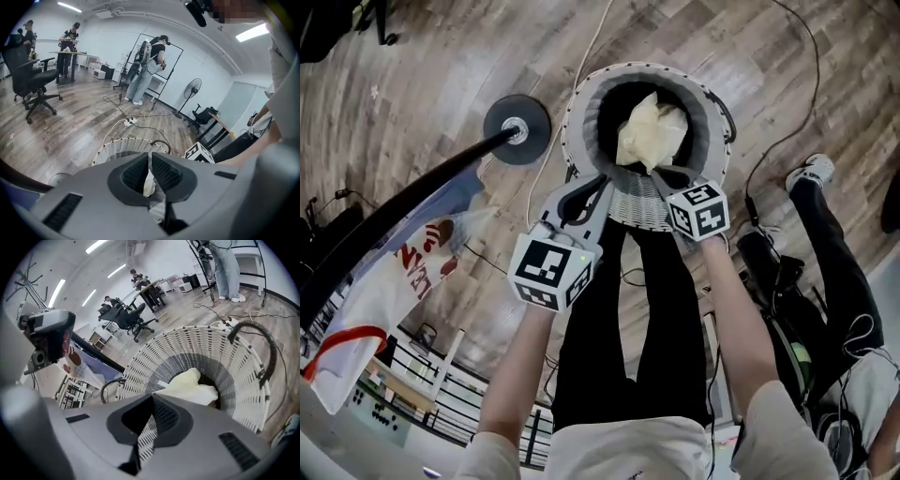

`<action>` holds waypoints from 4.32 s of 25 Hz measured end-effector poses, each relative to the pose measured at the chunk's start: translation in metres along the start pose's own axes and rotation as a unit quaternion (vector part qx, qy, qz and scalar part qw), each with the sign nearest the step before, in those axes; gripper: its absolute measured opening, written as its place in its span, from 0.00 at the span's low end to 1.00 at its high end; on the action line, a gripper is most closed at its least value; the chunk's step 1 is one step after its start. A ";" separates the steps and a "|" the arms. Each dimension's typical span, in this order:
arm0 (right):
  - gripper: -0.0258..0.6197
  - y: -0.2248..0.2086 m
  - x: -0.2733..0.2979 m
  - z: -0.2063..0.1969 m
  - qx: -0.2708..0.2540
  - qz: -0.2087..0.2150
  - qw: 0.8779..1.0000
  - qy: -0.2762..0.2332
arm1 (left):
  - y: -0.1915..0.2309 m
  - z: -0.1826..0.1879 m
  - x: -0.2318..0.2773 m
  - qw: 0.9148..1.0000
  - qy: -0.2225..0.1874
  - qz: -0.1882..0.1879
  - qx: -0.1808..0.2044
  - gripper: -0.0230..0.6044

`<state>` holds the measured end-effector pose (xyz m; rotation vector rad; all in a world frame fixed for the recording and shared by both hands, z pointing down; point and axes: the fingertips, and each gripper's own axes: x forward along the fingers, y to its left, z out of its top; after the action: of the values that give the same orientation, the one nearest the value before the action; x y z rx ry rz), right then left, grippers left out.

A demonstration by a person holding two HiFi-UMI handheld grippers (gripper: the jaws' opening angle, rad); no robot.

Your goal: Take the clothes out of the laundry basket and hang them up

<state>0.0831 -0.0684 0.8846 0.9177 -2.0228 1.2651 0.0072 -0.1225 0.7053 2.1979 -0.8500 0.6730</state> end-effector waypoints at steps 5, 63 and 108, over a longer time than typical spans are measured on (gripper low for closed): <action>0.05 0.020 -0.055 0.022 -0.005 0.003 1.000 -0.029 | -0.026 0.002 -0.021 1.000 0.012 -0.002 -0.001 0.10; 0.04 0.283 -0.467 0.212 -0.233 0.118 0.917 -0.301 | -0.183 0.105 -0.121 0.995 -0.074 -0.024 0.068 0.45; 0.18 0.422 -0.414 0.184 -0.301 0.150 0.899 -0.281 | -0.131 0.224 -0.414 0.925 -0.312 0.015 0.218 0.08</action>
<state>-0.0253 -0.0024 0.2790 0.7239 -2.8618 0.4337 -0.1196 -0.0595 0.2380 2.8777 -1.1251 0.1611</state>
